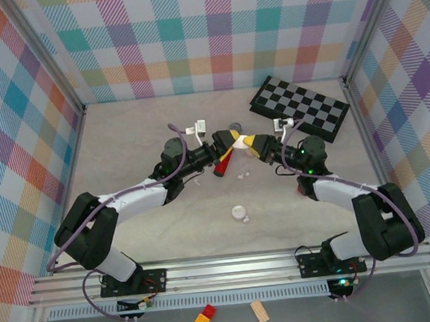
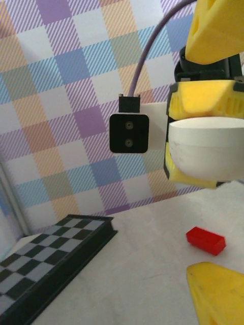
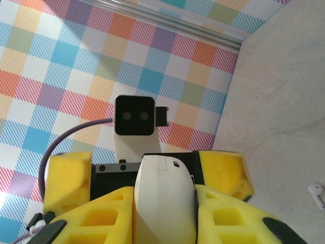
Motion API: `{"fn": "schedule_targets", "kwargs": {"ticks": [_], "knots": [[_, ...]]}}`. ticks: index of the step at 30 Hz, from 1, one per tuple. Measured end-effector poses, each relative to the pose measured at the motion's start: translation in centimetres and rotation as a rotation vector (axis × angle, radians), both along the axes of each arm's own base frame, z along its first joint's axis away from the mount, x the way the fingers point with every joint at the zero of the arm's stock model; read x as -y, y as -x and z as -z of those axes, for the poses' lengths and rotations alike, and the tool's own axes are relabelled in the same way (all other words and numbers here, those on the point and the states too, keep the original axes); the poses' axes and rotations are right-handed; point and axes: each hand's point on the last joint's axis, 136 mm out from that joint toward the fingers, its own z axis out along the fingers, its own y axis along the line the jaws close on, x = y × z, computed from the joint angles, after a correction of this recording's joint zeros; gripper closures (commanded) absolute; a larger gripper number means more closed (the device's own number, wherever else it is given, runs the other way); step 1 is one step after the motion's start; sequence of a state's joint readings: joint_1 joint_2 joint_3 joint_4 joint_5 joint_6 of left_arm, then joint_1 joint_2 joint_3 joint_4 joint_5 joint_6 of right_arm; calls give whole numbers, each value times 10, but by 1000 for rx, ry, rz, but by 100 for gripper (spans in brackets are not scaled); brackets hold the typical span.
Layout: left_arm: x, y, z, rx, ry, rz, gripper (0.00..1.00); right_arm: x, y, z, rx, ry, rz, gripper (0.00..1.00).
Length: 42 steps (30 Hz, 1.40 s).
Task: Insert the wireless bluetooth earbuds into the charging case
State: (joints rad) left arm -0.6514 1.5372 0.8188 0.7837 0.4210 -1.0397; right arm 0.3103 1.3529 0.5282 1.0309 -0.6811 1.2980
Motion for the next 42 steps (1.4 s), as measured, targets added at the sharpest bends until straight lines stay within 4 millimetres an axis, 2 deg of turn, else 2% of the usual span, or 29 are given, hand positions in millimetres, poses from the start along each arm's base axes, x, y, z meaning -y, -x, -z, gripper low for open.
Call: {"fn": "schedule_targets", "kwargs": {"ticks": [4,10,13,15,21,26,32,36,39,42], "knots": [[-16,6,-8,189,-87,-53,0,4,-4,-10,-57,31,-20,86],[-20,14,-35,523,-180,-56,0,7,4,-16,-140,20,-78,86],[-26,19,-37,665,-189,-79,4,5,9,-21,-178,2,-117,86],[-26,19,-30,710,-186,-70,8,4,11,-24,-197,-9,-141,85],[-15,20,-10,799,-178,28,7,0,21,-35,-239,-32,-215,82],[-2,40,-25,953,-160,90,5,1,32,-46,-228,-39,-240,83],[6,54,-31,1069,-160,128,8,1,37,-54,-223,-50,-249,83],[10,55,-37,1112,-159,134,14,2,39,-57,-214,-51,-250,82],[13,54,-41,1133,-155,134,24,2,41,-58,-209,-51,-253,82],[16,54,-45,1149,-148,136,29,2,42,-59,-202,-49,-257,82]]}}
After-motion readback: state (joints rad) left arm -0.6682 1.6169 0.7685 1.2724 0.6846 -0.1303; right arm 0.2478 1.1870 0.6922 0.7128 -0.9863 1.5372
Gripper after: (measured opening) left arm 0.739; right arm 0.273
